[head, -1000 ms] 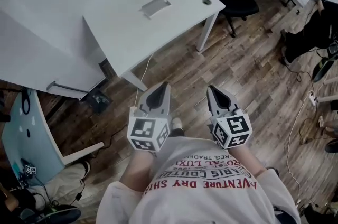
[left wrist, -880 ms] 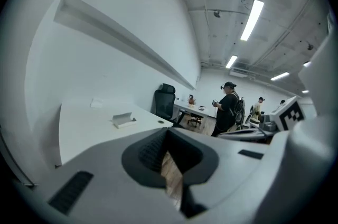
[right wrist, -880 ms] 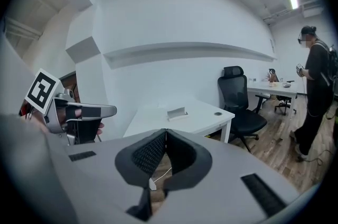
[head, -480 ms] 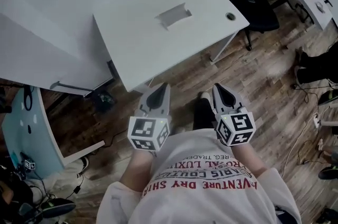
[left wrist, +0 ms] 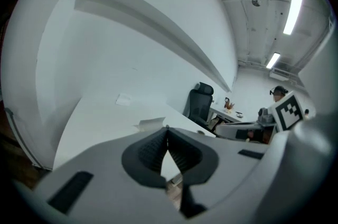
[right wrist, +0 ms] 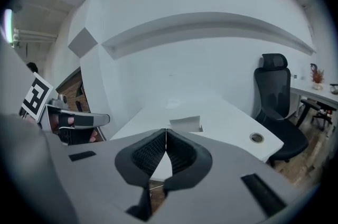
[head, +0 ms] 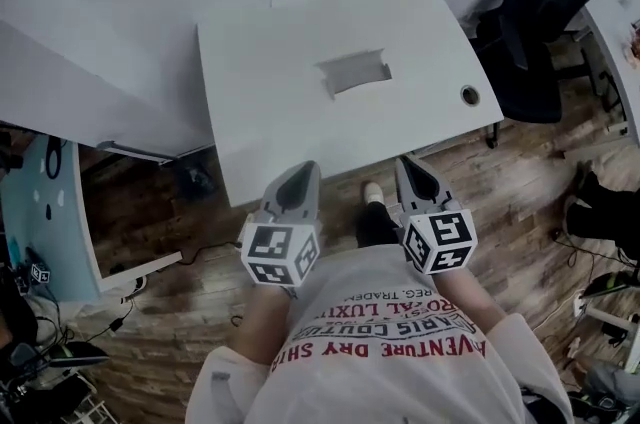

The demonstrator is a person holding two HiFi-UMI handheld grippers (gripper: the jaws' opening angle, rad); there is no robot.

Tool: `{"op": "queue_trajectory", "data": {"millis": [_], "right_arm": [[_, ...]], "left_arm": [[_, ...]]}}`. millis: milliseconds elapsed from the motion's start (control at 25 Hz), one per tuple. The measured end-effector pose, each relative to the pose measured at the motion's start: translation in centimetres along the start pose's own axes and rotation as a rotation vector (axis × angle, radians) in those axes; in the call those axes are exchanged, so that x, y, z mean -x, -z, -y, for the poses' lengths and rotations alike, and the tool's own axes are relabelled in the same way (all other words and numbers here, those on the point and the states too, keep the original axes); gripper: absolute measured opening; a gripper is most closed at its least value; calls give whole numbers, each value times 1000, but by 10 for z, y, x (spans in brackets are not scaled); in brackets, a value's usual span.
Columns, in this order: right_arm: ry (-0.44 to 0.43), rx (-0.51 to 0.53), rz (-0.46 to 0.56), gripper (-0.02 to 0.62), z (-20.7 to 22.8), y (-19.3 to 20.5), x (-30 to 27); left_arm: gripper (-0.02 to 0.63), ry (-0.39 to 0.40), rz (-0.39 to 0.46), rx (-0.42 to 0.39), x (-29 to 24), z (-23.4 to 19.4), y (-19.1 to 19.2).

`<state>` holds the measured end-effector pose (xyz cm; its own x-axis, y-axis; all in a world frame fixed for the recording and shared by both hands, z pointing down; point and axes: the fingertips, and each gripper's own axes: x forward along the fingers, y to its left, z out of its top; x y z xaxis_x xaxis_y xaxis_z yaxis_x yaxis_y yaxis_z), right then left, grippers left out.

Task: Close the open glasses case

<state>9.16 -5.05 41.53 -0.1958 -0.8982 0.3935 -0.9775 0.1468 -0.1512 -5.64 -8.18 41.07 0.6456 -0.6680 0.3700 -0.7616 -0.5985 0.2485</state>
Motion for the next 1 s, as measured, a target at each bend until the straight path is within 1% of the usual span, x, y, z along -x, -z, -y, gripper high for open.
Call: {"op": "queue_trajectory", "data": {"millis": [160, 280, 480, 600, 720, 800, 1000], "right_arm": [[-82, 47, -27, 12, 43, -30, -40], [-148, 72, -33, 12, 65, -50, -69], [-235, 103, -64, 12, 88, -62, -110], [-254, 100, -90, 12, 104, -60, -132], [-268, 89, -126, 12, 113, -52, -149], [-271, 97, -147, 12, 118, -46, -161], [-270, 114, -211, 12, 127, -26, -188]], "left_arm": [[5, -65, 6, 49, -53, 3, -16], [5, -109, 7, 86, -89, 1, -23], [5, -179, -26, 131, -132, -11, -20], [5, -234, -65, 156, -149, -22, -7], [5, -274, -137, 180, -161, -31, 17], [5, -282, -171, 192, -171, -36, 29], [5, -285, -223, 220, -196, -49, 49]]}}
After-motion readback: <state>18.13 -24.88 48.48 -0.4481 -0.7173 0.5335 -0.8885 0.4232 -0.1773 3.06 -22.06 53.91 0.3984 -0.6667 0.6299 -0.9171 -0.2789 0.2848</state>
